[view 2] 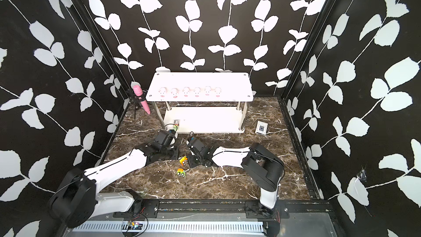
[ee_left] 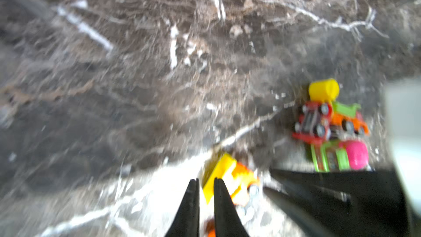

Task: Organize plastic toys on shelves
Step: Adjust the plastic toy at the center of the board.

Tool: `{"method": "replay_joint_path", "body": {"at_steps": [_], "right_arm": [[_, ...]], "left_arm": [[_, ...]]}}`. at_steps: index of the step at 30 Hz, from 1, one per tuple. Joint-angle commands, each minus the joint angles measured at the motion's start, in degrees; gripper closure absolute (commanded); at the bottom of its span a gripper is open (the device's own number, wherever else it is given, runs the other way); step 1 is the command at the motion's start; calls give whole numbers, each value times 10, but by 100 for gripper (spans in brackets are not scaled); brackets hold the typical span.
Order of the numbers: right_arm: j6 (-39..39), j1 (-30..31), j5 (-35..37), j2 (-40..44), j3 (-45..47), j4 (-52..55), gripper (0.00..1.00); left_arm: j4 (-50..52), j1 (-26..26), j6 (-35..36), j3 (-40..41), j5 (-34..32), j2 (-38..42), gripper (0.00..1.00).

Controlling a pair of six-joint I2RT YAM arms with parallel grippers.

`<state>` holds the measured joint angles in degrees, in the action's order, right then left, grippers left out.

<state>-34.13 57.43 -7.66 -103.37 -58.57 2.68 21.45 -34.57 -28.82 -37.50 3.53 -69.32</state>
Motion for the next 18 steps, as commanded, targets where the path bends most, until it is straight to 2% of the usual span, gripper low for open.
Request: {"method": "replay_joint_path", "body": {"at_steps": [1, 5, 12, 16, 18], "right_arm": [[11, -7, 5, -5, -29, 22, 84], [18, -9, 4, -17, -53, 34, 84], [22, -9, -20, -22, -64, 41, 82], [28, -8, -17, -14, -62, 61, 83], [28, -8, -17, -8, -56, 64, 84]], "left_arm": [[35, 0, -16, 31, 32, 36, 87], [13, 0, -28, 55, 71, 24, 91], [-39, 0, -41, 81, 75, -18, 94], [-49, 1, -35, 74, 60, -54, 94], [-31, 0, -38, 69, 22, -65, 94]]}}
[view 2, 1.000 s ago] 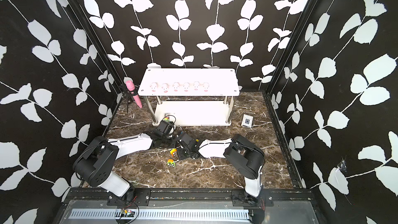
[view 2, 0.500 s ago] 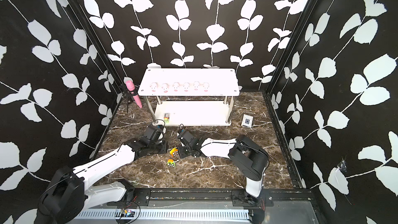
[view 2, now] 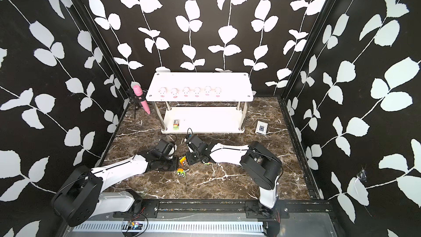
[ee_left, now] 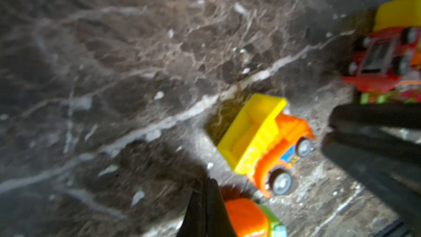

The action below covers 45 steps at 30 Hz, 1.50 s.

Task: Organize plastic toys on shelves
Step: Adjust the plastic toy at the center of the board.

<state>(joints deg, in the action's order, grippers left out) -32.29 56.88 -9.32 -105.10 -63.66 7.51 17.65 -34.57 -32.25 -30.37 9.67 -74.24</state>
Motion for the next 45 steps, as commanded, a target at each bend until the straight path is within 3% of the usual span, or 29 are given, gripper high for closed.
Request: {"method": "replay_joint_path", "body": {"at_steps": [1, 4, 9, 12, 23, 36, 40, 45], "right_arm": [[9, -2, -3, 12, -2, 15, 84], [11, 0, -27, 9, 2, 16, 86], [13, 11, -42, -14, -9, 20, 86], [4, 12, -36, -27, -13, 11, 86], [-10, 12, 4, -59, -45, 2, 87], [1, 5, 26, -3, -9, 27, 85], [5, 5, -11, 11, -3, 18, 84], [0, 10, -34, 11, -5, -3, 81]], "left_arm": [[22, 0, -9, -6, -69, -19, 93], [46, 0, -21, -14, -136, -33, 93], [52, 0, -28, -42, -167, -72, 94], [29, 0, -23, -53, -157, -88, 93], [-95, -1, 9, -31, -9, -100, 89], [-45, -1, 8, -39, -59, -89, 88], [-37, -1, 1, -27, -76, -88, 82], [-39, -1, -10, -12, -92, -90, 82]]}}
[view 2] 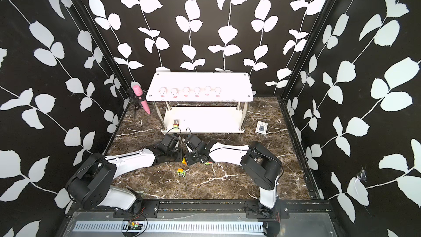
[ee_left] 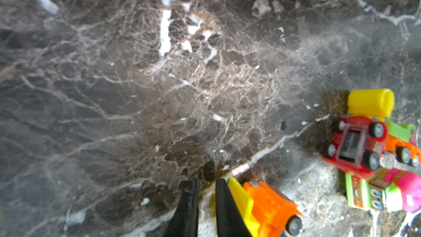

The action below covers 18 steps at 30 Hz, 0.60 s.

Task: Organize plastic toys on shelves
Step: Adjust the plastic toy at the center of the board.

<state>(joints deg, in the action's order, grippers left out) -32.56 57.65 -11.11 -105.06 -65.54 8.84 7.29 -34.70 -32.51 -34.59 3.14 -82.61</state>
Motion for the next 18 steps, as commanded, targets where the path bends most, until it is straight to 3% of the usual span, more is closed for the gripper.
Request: {"method": "replay_joint_path", "body": {"at_steps": [1, 18], "right_arm": [[1, 3, -13, 8, 12, -16, 81], [4, 6, -6, -17, 2, 17, 80]], "left_arm": [[61, 1, -9, 34, -24, -6, 82], [66, 1, -4, 27, -26, 3, 81]]}}
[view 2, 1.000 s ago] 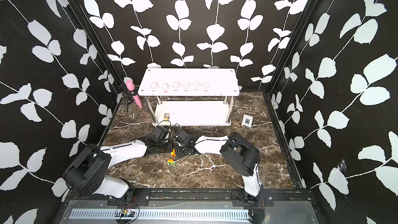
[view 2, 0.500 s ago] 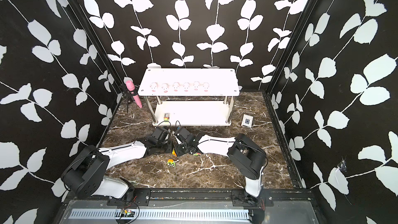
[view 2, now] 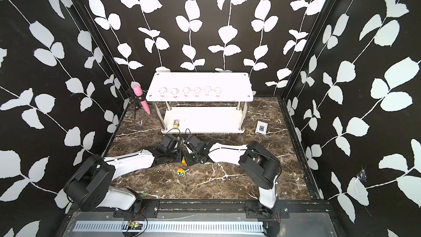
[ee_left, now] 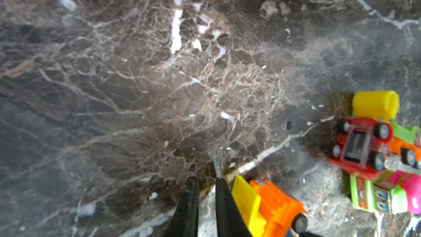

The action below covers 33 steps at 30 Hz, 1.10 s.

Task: Organize plastic toys on shelves
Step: Adjust the plastic toy at the center of the board.

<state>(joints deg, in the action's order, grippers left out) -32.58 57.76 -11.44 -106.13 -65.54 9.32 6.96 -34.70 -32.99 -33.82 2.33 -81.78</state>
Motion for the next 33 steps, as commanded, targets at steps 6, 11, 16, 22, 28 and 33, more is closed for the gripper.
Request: {"method": "replay_joint_path", "body": {"at_steps": [6, 11, 16, 22, 28, 33], "right_arm": [[3, 6, 0, -1, 27, 10, 80], [0, 6, 0, 9, 56, 4, 81], [-6, 7, 2, 18, 81, -8, 81], [-15, 7, 20, 13, 92, -11, 81], [-22, 7, 34, 16, 94, -5, 81], [-25, 7, 44, 14, 95, 3, 81]], "left_arm": [[72, 1, 1, 12, -15, -1, 80], [77, 1, 6, 7, -12, 11, 76], [83, 1, 7, 3, -12, 19, 71], [76, 1, 9, 3, 4, 19, 67], [74, 1, 19, 2, 27, 27, 61], [68, 1, 21, -3, 41, 21, 59]]}}
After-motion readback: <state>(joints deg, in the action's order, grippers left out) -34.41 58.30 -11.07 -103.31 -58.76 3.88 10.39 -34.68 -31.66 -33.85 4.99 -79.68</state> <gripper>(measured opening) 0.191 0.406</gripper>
